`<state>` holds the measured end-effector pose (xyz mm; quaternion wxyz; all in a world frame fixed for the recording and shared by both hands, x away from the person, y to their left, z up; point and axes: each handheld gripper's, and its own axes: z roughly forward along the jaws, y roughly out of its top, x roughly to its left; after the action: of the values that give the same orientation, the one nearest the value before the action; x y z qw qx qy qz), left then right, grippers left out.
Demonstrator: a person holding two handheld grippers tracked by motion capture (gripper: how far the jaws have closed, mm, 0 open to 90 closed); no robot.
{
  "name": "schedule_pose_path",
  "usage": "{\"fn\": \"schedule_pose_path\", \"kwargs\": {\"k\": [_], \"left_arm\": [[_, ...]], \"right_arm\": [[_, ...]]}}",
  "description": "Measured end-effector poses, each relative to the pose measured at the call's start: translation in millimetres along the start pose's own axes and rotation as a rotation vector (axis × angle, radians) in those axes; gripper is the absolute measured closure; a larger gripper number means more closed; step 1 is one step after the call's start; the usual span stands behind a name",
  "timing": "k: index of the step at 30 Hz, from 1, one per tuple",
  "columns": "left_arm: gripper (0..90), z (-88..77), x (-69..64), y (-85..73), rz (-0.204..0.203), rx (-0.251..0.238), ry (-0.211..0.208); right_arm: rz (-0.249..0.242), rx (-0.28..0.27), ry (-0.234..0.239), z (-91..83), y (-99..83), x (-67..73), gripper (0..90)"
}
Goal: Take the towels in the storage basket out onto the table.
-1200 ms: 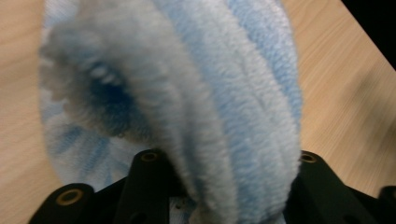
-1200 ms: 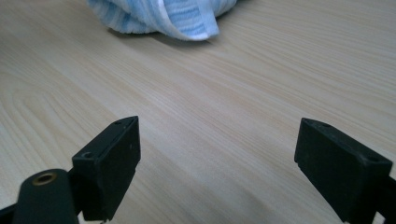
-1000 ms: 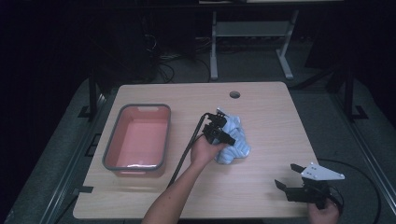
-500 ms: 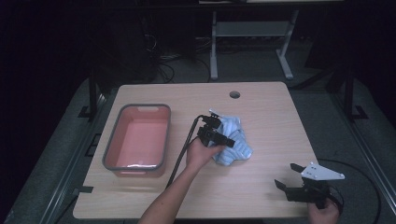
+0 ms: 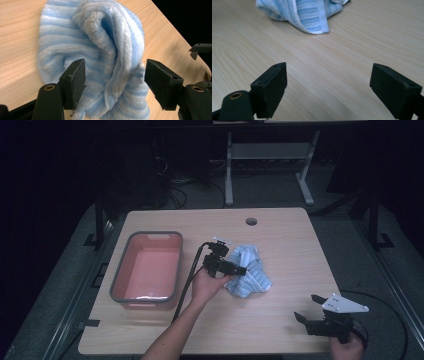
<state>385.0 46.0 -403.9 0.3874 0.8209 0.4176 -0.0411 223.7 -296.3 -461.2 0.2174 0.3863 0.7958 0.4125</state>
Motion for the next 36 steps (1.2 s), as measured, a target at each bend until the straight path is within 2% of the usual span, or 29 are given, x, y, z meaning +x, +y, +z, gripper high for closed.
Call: {"fn": "schedule_pose_path", "kwargs": {"k": [10,13,15,18,21,29,31,36], "left_arm": [[31.1,-14.1,-2.8,-14.1,0.036,-0.010,0.011],[31.0,-18.4,-2.3,-17.7,0.053,0.002,0.022],[30.9,-19.7,-1.8,-20.7,0.040,-0.006,0.017],[30.4,-22.9,-1.6,-24.5,0.059,0.002,0.024],[29.8,-25.4,-2.3,-27.7,0.050,-0.014,0.024],[29.6,-31.5,0.3,-36.7,0.057,-0.012,0.035],[29.4,-33.0,0.7,-39.1,0.050,-0.018,0.026],[29.2,-37.5,-0.1,-46.2,0.063,-0.019,0.030]], "right_arm": [[-0.005,0.007,-0.005,1.2,0.6,-0.6,13.8],[-0.012,0.009,-0.004,1.6,0.9,-0.8,13.8],[-0.012,0.010,-0.005,1.6,1.1,-0.8,13.8],[-0.013,0.010,-0.006,1.4,1.3,-1.0,13.8],[-0.012,0.008,-0.006,1.3,1.4,-1.1,13.8],[-0.015,0.009,-0.007,1.1,1.2,-1.4,13.8],[-0.015,0.010,-0.007,1.0,1.1,-1.5,13.8],[-0.017,0.011,-0.007,1.3,1.1,-1.2,13.8]]}}
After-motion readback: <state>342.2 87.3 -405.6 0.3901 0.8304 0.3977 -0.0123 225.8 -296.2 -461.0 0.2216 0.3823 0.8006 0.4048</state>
